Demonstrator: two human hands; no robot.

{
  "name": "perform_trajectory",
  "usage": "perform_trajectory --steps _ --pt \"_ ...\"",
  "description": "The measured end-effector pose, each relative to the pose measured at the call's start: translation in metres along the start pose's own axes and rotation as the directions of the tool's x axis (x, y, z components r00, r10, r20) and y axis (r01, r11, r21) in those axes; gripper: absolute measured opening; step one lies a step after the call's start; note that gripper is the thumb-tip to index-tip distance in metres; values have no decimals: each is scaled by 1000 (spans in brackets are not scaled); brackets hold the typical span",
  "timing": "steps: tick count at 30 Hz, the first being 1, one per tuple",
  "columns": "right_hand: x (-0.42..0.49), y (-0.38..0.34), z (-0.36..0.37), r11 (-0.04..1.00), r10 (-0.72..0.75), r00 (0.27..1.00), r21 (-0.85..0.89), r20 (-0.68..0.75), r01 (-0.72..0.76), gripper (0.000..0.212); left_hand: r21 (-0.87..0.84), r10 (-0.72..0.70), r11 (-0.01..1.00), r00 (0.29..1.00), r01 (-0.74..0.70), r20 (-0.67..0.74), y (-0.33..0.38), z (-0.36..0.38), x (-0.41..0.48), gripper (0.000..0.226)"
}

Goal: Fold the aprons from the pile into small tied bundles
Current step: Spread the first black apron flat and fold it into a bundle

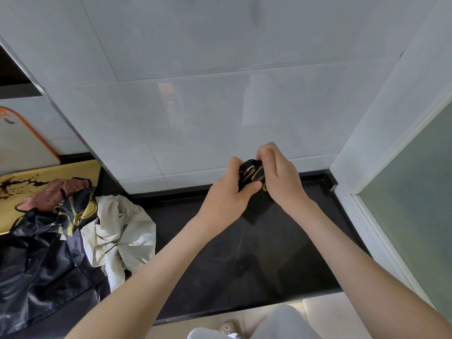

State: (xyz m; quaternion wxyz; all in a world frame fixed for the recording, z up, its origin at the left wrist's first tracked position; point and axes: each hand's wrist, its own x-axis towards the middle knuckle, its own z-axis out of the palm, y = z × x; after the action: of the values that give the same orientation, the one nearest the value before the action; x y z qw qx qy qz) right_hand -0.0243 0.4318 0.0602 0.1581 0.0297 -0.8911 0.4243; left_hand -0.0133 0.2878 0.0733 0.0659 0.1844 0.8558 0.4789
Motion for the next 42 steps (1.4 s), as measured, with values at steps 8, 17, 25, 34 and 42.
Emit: perform_trajectory --steps 8,17,25,34,42 --pt "9 -1 -16 996 -82 936 -4 343 89 4 248 78 964 992 -99 95 -15 -5 8 26" --pt "4 -7 6 996 -67 992 -47 107 73 12 255 3 966 993 -33 117 -29 11 16 97" --pt "22 -7 4 976 211 956 -102 202 -194 7 37 -171 985 918 169 358 -35 14 12 108" --pt "3 -63 -17 852 77 933 463 352 -245 33 -188 -197 953 958 236 208 -53 24 17 31" --pt "-14 -12 -25 516 248 883 718 398 -468 16 -665 -341 723 934 187 -108 -36 1 37 29"
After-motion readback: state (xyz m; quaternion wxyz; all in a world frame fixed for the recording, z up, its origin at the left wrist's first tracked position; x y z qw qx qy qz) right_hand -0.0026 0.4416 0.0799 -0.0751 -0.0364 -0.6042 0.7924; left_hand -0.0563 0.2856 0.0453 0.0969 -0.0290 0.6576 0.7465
